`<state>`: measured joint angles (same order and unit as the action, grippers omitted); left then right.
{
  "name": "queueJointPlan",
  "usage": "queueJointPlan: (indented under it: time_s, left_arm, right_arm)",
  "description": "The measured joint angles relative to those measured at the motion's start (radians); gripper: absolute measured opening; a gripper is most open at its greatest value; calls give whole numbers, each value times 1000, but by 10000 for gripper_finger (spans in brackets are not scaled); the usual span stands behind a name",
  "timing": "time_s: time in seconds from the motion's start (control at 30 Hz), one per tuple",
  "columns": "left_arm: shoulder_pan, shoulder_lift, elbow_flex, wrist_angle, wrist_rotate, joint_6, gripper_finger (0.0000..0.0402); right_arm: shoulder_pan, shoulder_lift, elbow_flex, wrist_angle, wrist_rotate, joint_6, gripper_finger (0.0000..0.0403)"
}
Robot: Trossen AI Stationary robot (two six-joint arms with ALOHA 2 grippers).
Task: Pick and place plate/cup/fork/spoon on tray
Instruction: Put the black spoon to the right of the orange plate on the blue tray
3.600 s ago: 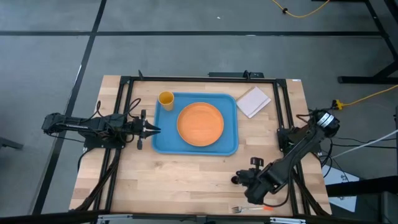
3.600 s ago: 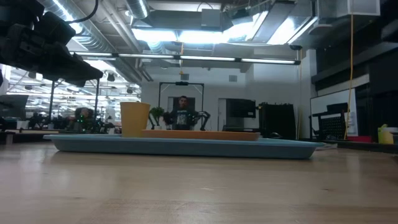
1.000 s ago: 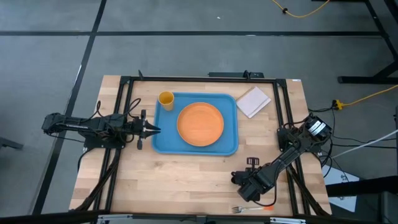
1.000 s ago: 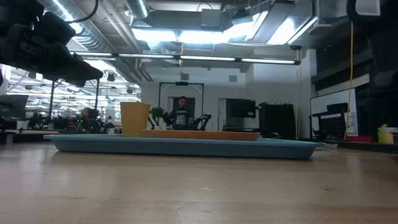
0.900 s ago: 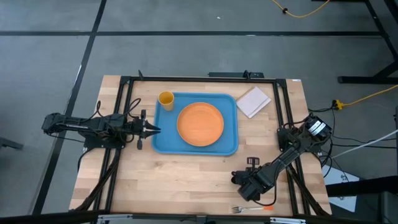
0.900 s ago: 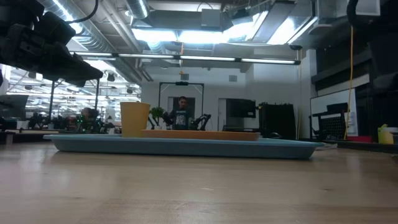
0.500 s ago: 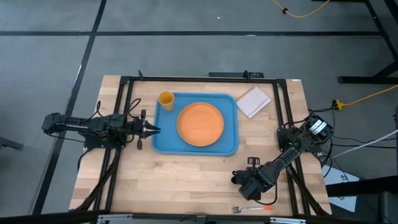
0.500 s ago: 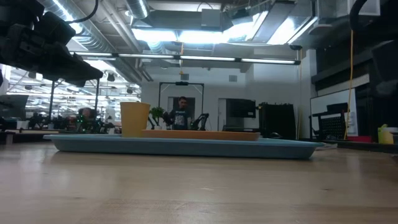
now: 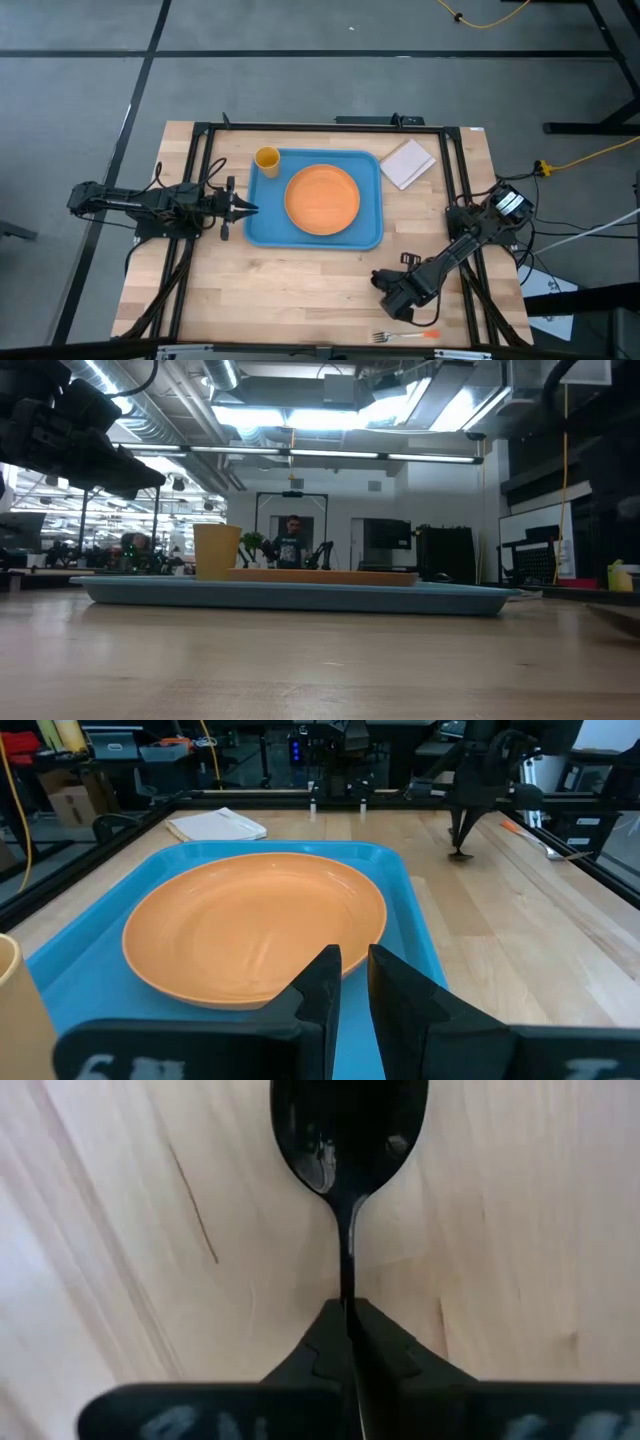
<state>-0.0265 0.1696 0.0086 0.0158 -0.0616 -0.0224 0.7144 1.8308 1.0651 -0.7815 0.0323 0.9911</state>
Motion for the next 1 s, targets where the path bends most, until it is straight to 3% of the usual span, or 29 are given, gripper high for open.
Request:
queueJointPlan:
  time_s: [0.27,0.67,0.8,1.0]
  left_arm:
    - [0,0,0,0,0,0,47]
    - [0,0,0,0,0,0,47]
    - [0,0,0,0,0,0,47]
    - [0,0,0,0,0,0,47]
  right_arm:
    - [-54,5,210,-163,11,-25,3]
    - [-140,4,598,-599,280,180,2]
    - [-177,2,666,-786,333,259,2]
    - [-265,-14,665,-759,331,291,2]
